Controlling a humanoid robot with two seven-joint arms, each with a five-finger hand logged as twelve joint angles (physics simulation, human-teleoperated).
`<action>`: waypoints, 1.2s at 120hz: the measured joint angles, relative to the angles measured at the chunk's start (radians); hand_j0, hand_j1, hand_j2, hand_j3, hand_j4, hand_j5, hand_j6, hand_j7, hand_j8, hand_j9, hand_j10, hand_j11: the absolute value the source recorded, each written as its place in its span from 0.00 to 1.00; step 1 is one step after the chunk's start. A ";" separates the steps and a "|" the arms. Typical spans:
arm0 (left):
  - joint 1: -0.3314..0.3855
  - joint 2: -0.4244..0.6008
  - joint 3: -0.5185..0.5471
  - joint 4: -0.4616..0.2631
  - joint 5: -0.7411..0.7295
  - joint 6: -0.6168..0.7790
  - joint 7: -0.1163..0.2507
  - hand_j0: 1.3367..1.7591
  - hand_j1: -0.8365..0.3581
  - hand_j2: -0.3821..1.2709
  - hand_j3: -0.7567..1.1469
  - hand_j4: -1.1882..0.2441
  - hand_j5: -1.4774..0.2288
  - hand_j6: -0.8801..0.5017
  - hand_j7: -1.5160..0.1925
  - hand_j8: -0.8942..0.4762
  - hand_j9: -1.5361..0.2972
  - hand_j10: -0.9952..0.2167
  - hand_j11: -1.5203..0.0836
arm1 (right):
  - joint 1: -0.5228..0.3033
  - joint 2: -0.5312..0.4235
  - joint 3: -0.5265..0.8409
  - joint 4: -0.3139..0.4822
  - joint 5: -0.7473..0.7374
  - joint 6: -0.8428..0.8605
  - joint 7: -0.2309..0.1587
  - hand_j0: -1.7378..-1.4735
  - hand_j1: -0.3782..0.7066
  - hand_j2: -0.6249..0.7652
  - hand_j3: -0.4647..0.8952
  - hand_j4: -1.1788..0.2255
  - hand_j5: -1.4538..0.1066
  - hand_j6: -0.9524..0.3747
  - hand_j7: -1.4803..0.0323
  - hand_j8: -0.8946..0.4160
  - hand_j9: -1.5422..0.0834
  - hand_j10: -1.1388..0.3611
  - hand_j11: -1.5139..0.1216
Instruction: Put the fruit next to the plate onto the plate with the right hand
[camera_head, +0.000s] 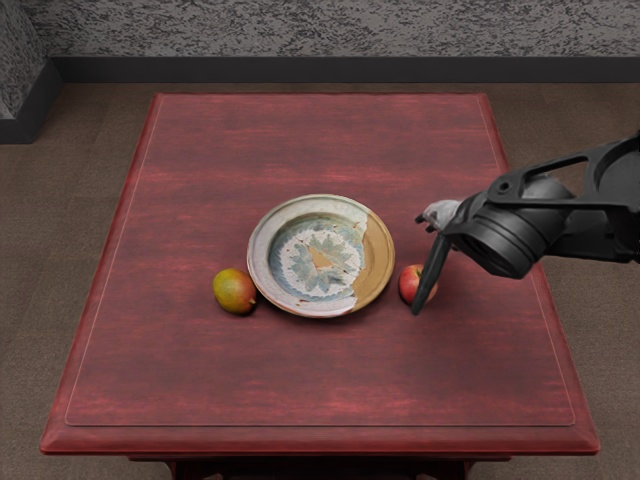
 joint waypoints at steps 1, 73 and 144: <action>0.000 0.000 0.000 0.000 0.000 0.000 0.000 0.76 0.99 0.23 0.40 0.83 0.87 0.64 0.89 0.65 0.84 0.82 0.95 | 0.000 0.001 0.000 0.000 -0.002 -0.005 0.000 0.30 0.05 0.45 0.34 0.82 0.91 0.70 0.96 0.66 0.93 0.74 0.91; 0.000 0.000 0.000 0.000 0.000 0.000 0.000 0.76 0.99 0.23 0.40 0.83 0.87 0.64 0.89 0.65 0.84 0.82 0.95 | -0.093 0.057 -0.002 -0.012 -0.117 -0.103 0.000 0.30 0.10 0.44 0.34 0.79 0.88 0.67 0.92 0.63 0.90 0.72 0.88; 0.000 0.000 0.000 0.000 0.000 0.000 0.000 0.76 0.99 0.23 0.40 0.83 0.87 0.64 0.89 0.65 0.84 0.82 0.95 | -0.091 0.133 -0.068 -0.037 -0.207 -0.104 0.000 0.30 0.14 0.43 0.34 0.76 0.84 0.64 0.89 0.60 0.86 0.69 0.84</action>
